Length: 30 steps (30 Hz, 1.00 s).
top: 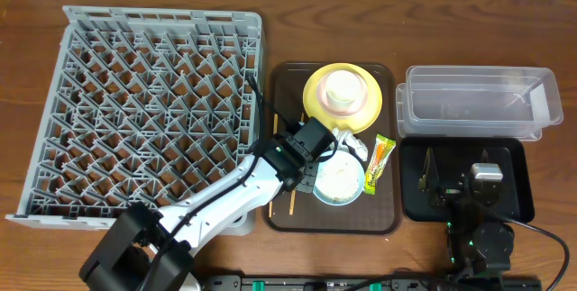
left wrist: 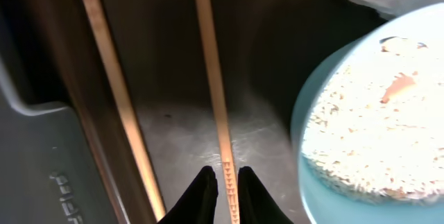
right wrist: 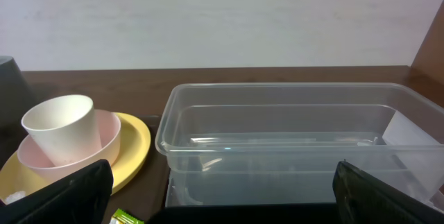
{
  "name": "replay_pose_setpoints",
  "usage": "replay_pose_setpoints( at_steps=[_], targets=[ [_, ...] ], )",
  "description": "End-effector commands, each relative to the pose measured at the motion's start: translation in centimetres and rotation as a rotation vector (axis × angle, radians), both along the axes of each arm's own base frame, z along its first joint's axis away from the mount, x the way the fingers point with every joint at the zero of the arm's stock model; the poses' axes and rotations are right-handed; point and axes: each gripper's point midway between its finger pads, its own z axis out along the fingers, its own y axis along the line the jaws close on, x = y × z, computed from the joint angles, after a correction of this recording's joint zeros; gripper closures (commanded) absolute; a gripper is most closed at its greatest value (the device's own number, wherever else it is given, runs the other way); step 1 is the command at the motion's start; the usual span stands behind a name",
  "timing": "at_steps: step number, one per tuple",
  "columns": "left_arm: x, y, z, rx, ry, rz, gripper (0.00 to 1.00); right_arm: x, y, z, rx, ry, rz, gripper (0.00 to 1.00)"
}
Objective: Sort waste into correct bins and load items into the dishwasher
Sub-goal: 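Lower the left gripper and close it on one wooden chopstick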
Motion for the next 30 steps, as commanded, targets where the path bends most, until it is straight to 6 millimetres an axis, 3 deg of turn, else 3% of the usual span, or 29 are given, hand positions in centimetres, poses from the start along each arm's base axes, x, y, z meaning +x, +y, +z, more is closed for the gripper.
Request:
replay_pose_setpoints(
  at_steps=[1, 23, 28, 29, 30],
  targets=[
    [-0.7, -0.7, -0.3, -0.045, 0.044, -0.021, 0.87, 0.0, -0.2, -0.1, 0.013, 0.0, -0.012, 0.01],
    [-2.0, -2.6, -0.6, -0.141, 0.133, -0.055, 0.87, 0.0, -0.2, -0.1, 0.013, 0.0, -0.012, 0.01],
    [-1.1, -1.8, -0.7, -0.089, 0.08, -0.04, 0.87, 0.0, -0.2, -0.1, 0.013, 0.0, -0.012, 0.01],
    [-0.6, -1.3, -0.8, -0.061, 0.053, -0.029, 0.85, 0.0, -0.2, -0.1, 0.012, 0.0, -0.012, 0.01],
    [-0.1, -0.7, -0.8, -0.029, 0.022, -0.017, 0.78, 0.0, -0.2, -0.1, 0.013, 0.0, -0.012, 0.01]
  ],
)
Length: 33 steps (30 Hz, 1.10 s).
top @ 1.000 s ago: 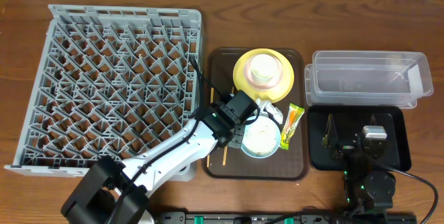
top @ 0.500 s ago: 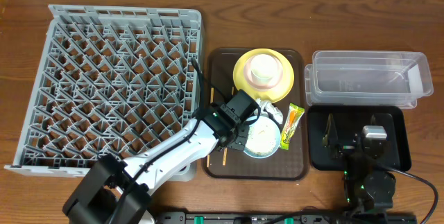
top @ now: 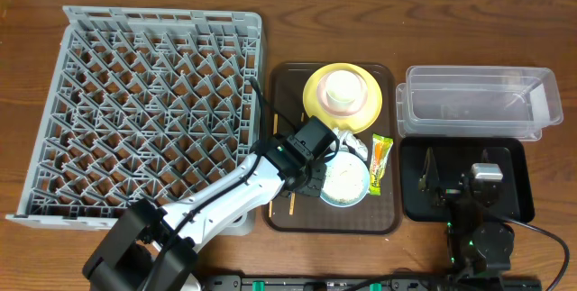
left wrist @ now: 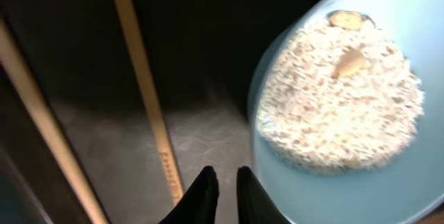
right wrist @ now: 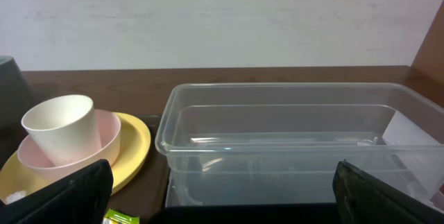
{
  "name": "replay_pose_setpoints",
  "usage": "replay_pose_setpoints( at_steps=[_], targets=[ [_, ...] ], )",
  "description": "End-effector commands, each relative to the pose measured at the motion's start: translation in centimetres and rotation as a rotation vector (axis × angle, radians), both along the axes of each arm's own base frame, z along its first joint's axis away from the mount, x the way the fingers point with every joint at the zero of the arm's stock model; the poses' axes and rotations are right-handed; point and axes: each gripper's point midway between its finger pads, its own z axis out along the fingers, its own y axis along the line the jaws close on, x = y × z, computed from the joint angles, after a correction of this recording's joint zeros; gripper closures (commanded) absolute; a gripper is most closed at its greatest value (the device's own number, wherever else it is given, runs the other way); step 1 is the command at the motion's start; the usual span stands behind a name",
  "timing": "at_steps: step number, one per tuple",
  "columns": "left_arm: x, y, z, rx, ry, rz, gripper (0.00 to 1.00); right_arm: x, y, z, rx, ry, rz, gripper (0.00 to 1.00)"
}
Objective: Sort waste into correct bins and load items into the dishwasher
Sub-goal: 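Lower the left gripper and close it on one wooden chopstick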
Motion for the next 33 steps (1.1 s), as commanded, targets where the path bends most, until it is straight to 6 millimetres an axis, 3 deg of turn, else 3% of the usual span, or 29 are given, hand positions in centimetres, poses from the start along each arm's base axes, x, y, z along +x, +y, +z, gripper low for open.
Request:
replay_pose_setpoints(
  at_steps=[1, 5, 9, 14, 22, 33],
  targets=[
    [1.9, 2.3, -0.4, 0.123, -0.105, 0.036, 0.74, 0.0, -0.2, -0.1, 0.012, 0.0, -0.012, 0.01],
    [3.5, 3.5, 0.0, 0.189, -0.19, 0.084, 0.73, 0.0, -0.2, -0.1, 0.013, 0.0, -0.012, 0.01],
    [3.4, 3.2, 0.0, 0.173, -0.185, 0.081, 0.55, 0.0, -0.2, -0.1, 0.013, 0.0, -0.012, 0.01],
    [3.3, 2.9, 0.0, 0.158, -0.178, 0.074, 0.45, 0.0, -0.2, -0.1, 0.013, 0.0, -0.012, 0.01],
    [5.3, 3.3, -0.2, 0.205, -0.27, 0.102, 0.45, 0.0, -0.2, -0.1, 0.012, 0.0, -0.012, 0.01],
    [6.5, 2.3, -3.6, 0.237, -0.272, 0.028, 0.49, 0.0, -0.2, -0.1, 0.012, 0.0, -0.012, 0.01]
  ],
)
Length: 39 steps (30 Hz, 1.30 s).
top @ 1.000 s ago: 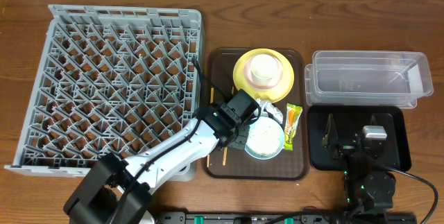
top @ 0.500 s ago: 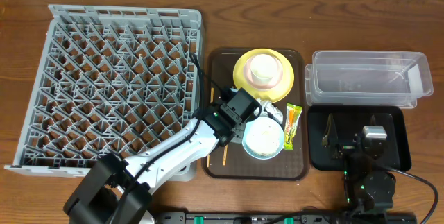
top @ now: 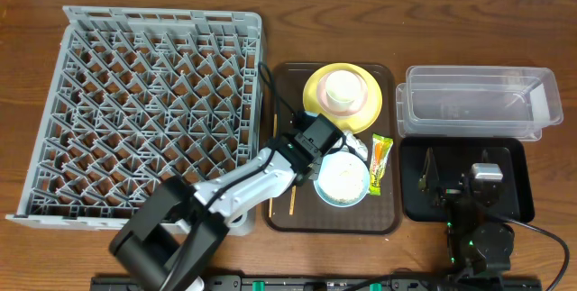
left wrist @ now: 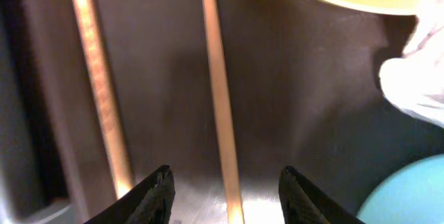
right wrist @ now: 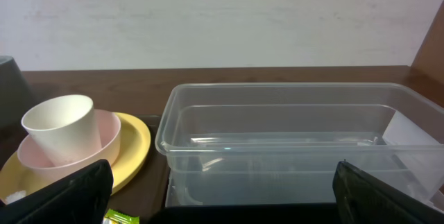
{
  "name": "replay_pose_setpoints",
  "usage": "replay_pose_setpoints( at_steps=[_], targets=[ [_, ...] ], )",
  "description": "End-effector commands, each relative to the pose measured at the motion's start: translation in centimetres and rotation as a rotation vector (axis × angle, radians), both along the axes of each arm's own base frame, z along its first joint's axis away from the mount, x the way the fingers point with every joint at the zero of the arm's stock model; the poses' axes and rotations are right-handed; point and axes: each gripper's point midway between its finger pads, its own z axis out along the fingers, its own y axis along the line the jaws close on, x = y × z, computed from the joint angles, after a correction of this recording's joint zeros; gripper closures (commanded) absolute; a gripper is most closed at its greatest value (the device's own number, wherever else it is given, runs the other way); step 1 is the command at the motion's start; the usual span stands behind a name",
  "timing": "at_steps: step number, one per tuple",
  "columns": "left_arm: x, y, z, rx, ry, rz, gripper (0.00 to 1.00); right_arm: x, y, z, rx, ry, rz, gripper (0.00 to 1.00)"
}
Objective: Sort waste into correct bins and load items into the dishwasher
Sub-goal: 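Lower the left gripper and close it on one wooden chopstick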
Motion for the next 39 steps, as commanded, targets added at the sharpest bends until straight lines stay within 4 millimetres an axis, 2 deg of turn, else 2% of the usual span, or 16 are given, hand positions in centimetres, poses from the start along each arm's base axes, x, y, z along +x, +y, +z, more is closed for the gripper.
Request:
replay_pose_setpoints(
  at_steps=[1, 9, 14, 21, 25, 31, 39],
  targets=[
    [0.4, 0.7, -1.2, 0.052, -0.005, -0.029, 0.5, 0.0, -0.2, -0.1, 0.012, 0.0, -0.012, 0.01],
    [1.3, 1.8, -1.6, 0.048, 0.006, 0.011, 0.51, 0.0, -0.2, -0.1, 0.013, 0.0, -0.012, 0.01],
    [0.3, 0.9, -2.1, -0.002, 0.06, -0.014, 0.56, 0.0, -0.2, 0.0, 0.013, 0.0, -0.012, 0.01],
    [-0.9, 1.6, -3.2, 0.007, 0.094, -0.018, 0.6, 0.0, -0.2, -0.1, 0.012, 0.0, -0.012, 0.01],
    [-1.2, 1.9, -3.7, 0.011, 0.098, -0.018, 0.7, 0.0, -0.2, -0.1, 0.013, 0.001, -0.012, 0.01],
    [-1.2, 1.8, -3.7, 0.008, 0.096, -0.018, 0.78, 0.0, -0.2, -0.1, 0.013, 0.001, -0.012, 0.01],
    [-1.6, 1.8, -3.8, -0.005, 0.119, -0.002, 0.8, 0.0, -0.2, -0.1, 0.013, 0.001, -0.012, 0.01]
  ],
)
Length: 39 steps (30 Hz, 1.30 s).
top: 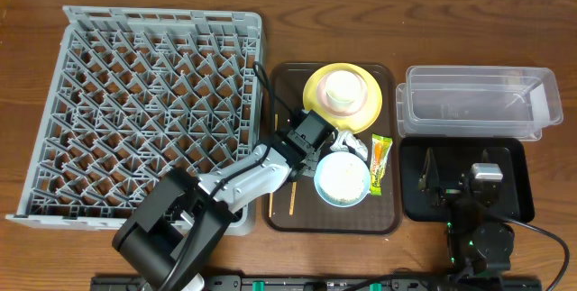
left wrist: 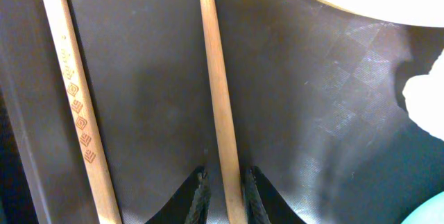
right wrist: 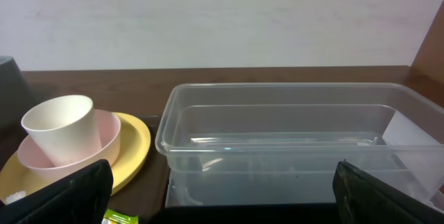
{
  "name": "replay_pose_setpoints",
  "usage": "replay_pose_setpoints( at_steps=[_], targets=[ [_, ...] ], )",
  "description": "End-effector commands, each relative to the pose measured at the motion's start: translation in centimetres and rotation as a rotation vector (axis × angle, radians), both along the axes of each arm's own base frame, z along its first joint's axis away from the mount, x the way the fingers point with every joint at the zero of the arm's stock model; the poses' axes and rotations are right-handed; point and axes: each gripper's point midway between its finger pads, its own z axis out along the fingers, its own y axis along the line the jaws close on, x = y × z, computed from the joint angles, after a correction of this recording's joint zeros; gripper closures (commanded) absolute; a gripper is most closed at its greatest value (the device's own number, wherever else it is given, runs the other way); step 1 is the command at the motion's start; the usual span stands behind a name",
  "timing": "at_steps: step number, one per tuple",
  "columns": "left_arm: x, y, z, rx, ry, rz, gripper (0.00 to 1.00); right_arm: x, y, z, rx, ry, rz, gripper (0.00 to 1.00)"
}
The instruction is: Sort waste into correct bins and load items into the dishwasher
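Observation:
Two wooden chopsticks lie on the brown tray (top: 281, 79). In the left wrist view, the plain chopstick (left wrist: 216, 78) runs between the fingers of my left gripper (left wrist: 225, 197), which is shut on it. The patterned chopstick (left wrist: 73, 99) lies apart to the left. The left gripper (top: 303, 143) sits low over the tray's left part, between the yellow plate (top: 315, 102) and the blue bowl of rice (top: 342, 179). A white cup (top: 342, 86) stands in a pink bowl on the plate. My right gripper (right wrist: 222, 195) rests open and empty on the black tray (top: 514, 203).
A grey dish rack (top: 153, 102) fills the left of the table. A clear plastic bin (top: 478, 102) stands at the back right. A green wrapper (top: 382, 161) and crumpled white tissue (top: 353, 145) lie on the brown tray beside the bowl.
My left gripper's fingers stood wide apart over the two chopsticks; now they have come together on the plain chopstick, lower on the tray. The right arm has not moved.
My left gripper was shut just above a chopstick beside the rice bowl. Then it hung shut nearer the bowl. Then it was further back on the tray, open over both chopsticks. Now it is shut on the plain one.

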Motion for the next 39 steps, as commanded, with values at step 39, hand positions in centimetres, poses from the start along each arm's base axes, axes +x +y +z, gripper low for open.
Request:
replay_pose_setpoints(
  at_steps=[39],
  targets=[
    [1.2, 4.2, 14.9, -0.233, -0.235, 0.068, 0.92, 0.0, -0.2, -0.1, 0.013, 0.001, -0.012, 0.01]
  ],
)
